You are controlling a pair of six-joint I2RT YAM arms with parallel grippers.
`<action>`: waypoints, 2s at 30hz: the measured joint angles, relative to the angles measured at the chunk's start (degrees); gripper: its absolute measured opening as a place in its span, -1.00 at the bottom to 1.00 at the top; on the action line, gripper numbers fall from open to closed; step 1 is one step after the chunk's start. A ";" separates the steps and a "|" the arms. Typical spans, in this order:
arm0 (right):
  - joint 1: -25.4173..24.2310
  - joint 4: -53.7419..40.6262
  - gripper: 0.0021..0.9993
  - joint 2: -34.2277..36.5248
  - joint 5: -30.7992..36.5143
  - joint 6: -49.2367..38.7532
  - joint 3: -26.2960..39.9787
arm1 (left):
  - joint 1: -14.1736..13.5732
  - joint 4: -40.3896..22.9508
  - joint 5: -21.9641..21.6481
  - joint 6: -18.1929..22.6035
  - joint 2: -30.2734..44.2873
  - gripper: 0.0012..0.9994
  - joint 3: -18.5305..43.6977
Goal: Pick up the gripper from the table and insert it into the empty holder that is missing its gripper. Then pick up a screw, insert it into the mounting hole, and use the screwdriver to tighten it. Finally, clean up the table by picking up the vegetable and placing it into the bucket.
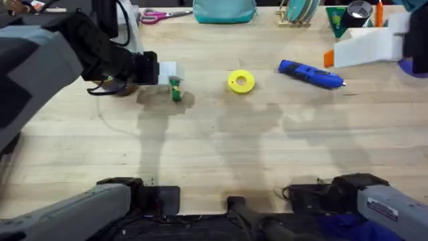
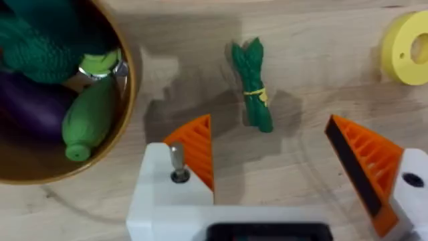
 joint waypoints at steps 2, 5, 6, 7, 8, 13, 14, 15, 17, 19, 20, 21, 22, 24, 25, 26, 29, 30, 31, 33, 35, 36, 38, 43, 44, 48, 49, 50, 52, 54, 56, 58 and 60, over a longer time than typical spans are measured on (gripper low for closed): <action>0.00 -0.40 1.00 0.24 1.27 -0.54 0.00 | -0.71 -1.00 -1.33 -1.62 1.03 0.97 0.42; 0.00 -0.38 1.00 0.91 2.18 -0.77 0.00 | -3.47 -2.91 -5.61 -5.11 2.18 0.97 2.24; 0.00 -0.33 1.00 1.15 2.43 -0.89 0.00 | -4.75 -3.32 -7.08 -6.57 2.62 0.97 3.01; 0.00 -0.31 1.00 1.27 2.62 -0.95 0.00 | -6.06 -3.45 -8.28 -8.07 3.16 0.97 3.88; 0.00 -0.33 1.00 1.36 2.71 -1.01 0.00 | -7.37 -3.46 -9.18 -9.57 3.80 0.97 4.77; 0.00 -0.31 1.00 1.36 2.87 -1.62 0.00 | -12.65 -3.48 -11.54 -15.99 8.92 0.97 8.55; 0.00 -0.31 1.00 1.34 2.96 -1.66 0.00 | -13.23 -3.45 -11.68 -17.19 10.25 0.97 8.95; 0.00 -0.31 1.00 1.34 2.99 -1.80 0.00 | -13.61 -3.44 -11.72 -18.24 11.66 0.97 9.23; 0.00 -0.31 1.00 1.34 3.01 -1.81 0.00 | -13.78 -3.52 -11.70 -19.88 14.53 0.97 9.47; 0.00 -0.31 1.00 1.36 3.01 -1.82 0.00 | -13.51 -4.05 -11.68 -20.92 17.22 0.98 9.53; 0.00 -0.31 1.00 1.34 3.01 -1.82 0.00 | -13.30 -4.50 -11.66 -21.27 18.35 0.99 9.62; 0.00 -0.31 1.00 1.36 3.01 -1.82 0.00 | -13.09 -4.81 -11.68 -21.61 19.53 0.99 9.70; 0.00 -0.31 1.00 1.36 3.01 -1.82 0.00 | -12.83 -4.81 -11.68 -21.90 20.53 0.97 9.72; 0.00 -0.31 1.00 1.35 3.01 -1.82 0.00 | -12.32 -4.73 -11.69 -22.40 22.03 0.80 9.72; 0.00 -0.31 1.00 1.36 3.01 -1.82 0.00 | -12.11 -4.68 -11.70 -22.47 22.56 0.64 9.72; 0.00 -0.31 1.00 1.35 3.01 -1.82 0.00 | -11.92 -4.58 -11.72 -22.23 22.86 0.49 9.72; 0.00 -0.31 1.00 1.36 3.01 -1.82 0.00 | -11.74 -4.58 -11.70 -22.20 23.34 0.24 9.90; 0.00 -0.31 1.00 1.35 3.01 -1.82 0.00 | -11.74 -4.61 -11.71 -22.17 23.47 0.14 10.03; 0.00 -0.31 1.00 1.34 3.01 -1.82 0.00 | -11.74 -4.59 -11.69 -22.33 23.51 -0.01 10.13; 0.00 -0.31 1.00 1.35 3.01 -1.82 0.00 | -11.74 -4.69 -11.79 -22.26 23.60 -0.47 10.23; 0.00 -0.31 1.00 1.34 3.01 -1.82 0.00 | -11.74 -4.66 -11.68 -22.31 23.66 -0.88 10.39; 0.00 -0.31 1.00 1.36 3.01 -1.82 0.00 | -11.74 -4.69 -11.70 -22.32 23.66 -0.96 10.55; 0.00 -0.31 1.00 1.36 3.01 -1.82 0.00 | -11.74 -4.72 -11.72 -22.35 23.71 -0.96 10.61; 0.00 -0.31 1.00 1.35 3.03 -1.84 0.00 | -11.74 -4.77 -11.72 -22.35 23.73 -0.96 10.66; 0.00 -0.31 1.00 1.36 3.02 -1.84 0.00 | -11.74 -4.75 -11.71 -22.35 23.73 -0.96 10.66; 0.00 -0.31 1.00 1.36 3.03 -1.84 0.00 | -11.74 -4.79 -11.68 -22.35 23.71 -0.96 10.66; 0.00 -0.31 1.00 1.34 3.03 -1.84 0.00 | -11.74 -4.92 -11.67 -22.35 23.72 -0.96 10.73; 0.00 -0.31 1.00 1.34 3.03 -1.84 0.00 | -11.74 -5.24 -11.63 -22.35 23.73 -0.96 10.93; 0.00 -0.31 1.00 1.36 3.03 -1.84 0.00 | -11.74 -6.54 -11.50 -22.35 23.72 -0.96 11.68; 0.00 -0.31 1.00 1.35 3.02 -1.82 0.00 | -11.74 -7.95 -11.48 -22.35 23.70 -0.96 13.02; 0.00 -0.31 1.00 1.36 3.03 -1.84 0.00 | -11.74 -9.66 -11.47 -22.29 23.43 -0.96 14.74; 0.00 -0.31 1.00 1.34 3.03 -1.84 0.00 | -11.74 -11.72 -11.48 -21.96 22.19 -0.96 16.80; 0.00 -0.31 1.00 1.34 3.02 -1.84 0.00 | -11.74 -13.41 -11.50 -21.91 19.93 -0.96 18.86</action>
